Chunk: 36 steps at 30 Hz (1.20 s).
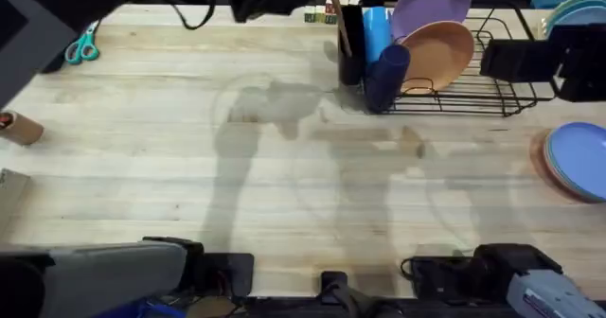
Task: Pick up the spoon on the table one by one and put them onto the rack
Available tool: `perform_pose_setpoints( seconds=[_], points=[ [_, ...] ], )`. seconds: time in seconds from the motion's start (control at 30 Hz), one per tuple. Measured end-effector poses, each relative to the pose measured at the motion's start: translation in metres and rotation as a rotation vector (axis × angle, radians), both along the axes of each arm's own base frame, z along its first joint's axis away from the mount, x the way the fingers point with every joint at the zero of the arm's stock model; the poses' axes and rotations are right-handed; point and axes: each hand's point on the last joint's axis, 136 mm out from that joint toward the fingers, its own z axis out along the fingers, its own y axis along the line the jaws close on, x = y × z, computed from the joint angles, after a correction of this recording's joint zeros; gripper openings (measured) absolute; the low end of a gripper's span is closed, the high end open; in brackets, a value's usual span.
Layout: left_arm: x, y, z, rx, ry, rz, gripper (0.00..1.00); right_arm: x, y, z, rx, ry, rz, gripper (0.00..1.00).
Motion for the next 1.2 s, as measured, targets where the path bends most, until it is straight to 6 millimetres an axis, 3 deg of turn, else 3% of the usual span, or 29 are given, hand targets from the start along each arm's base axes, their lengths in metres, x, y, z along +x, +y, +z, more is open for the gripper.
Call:
perform_pose_setpoints(
  seconds=[0.47,0.77,1.0,1.2],
  points=[
    [0.014,-0.068,0.042,-0.197,0.024,0.038,0.043,0.000,0.000,0.000,0.000,-0.001,0.000,0.992],
    [0.050,-0.105,0.010,-0.315,0.142,0.026,0.043,0.000,0.000,0.000,-0.004,-0.001,0.003,0.992],
    [0.051,-0.130,0.002,-0.373,0.196,-0.006,0.043,0.000,0.000,0.000,-0.008,-0.001,0.006,0.992],
    [0.053,-0.147,-0.025,-0.369,0.273,-0.019,0.043,0.000,0.000,0.000,-0.022,-0.003,0.017,0.992]
  ],
)
